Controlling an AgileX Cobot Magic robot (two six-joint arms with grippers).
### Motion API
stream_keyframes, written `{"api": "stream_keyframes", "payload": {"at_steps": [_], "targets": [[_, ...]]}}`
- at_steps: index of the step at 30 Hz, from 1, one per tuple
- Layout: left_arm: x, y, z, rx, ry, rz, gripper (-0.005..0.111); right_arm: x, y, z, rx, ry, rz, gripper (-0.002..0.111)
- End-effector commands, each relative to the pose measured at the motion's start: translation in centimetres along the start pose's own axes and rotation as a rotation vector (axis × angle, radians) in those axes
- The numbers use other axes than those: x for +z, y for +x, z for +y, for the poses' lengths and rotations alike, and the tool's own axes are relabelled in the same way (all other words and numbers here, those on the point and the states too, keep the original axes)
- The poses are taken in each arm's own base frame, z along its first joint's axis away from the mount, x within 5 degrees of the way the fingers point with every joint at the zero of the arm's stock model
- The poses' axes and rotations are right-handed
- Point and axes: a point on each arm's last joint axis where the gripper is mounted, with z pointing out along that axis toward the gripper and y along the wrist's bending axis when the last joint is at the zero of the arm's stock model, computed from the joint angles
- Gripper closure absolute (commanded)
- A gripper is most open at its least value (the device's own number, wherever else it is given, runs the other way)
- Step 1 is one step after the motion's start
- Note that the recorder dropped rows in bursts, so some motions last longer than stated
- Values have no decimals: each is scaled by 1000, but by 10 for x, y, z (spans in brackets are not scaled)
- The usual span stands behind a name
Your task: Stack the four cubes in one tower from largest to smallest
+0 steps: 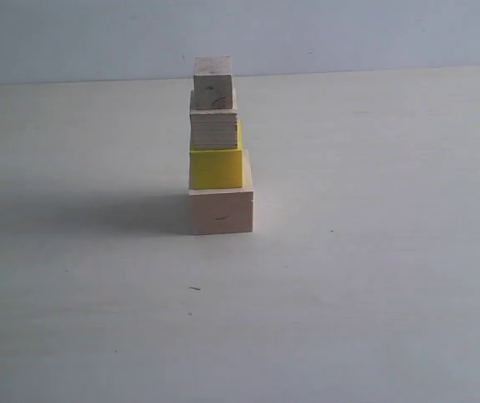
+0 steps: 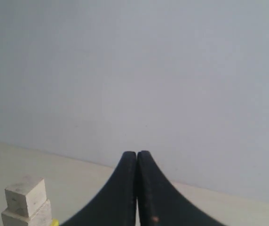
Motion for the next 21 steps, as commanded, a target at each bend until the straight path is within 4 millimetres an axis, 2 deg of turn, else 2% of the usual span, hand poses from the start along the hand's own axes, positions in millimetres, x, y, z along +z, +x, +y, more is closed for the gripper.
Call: {"api": "stream_keyframes", "payload": {"at_steps": [1, 7, 21], "targets": [[-7, 7, 0, -18, -12, -15, 107, -25, -2, -4, -74, 66, -110, 108], [-11, 4, 8, -18, -97, -90, 107, -39, -9, -6, -190, 113, -184, 108], [-12, 3, 8, -22, -101, -96, 107, -39, -7, -3, -197, 78, -158, 108]]}}
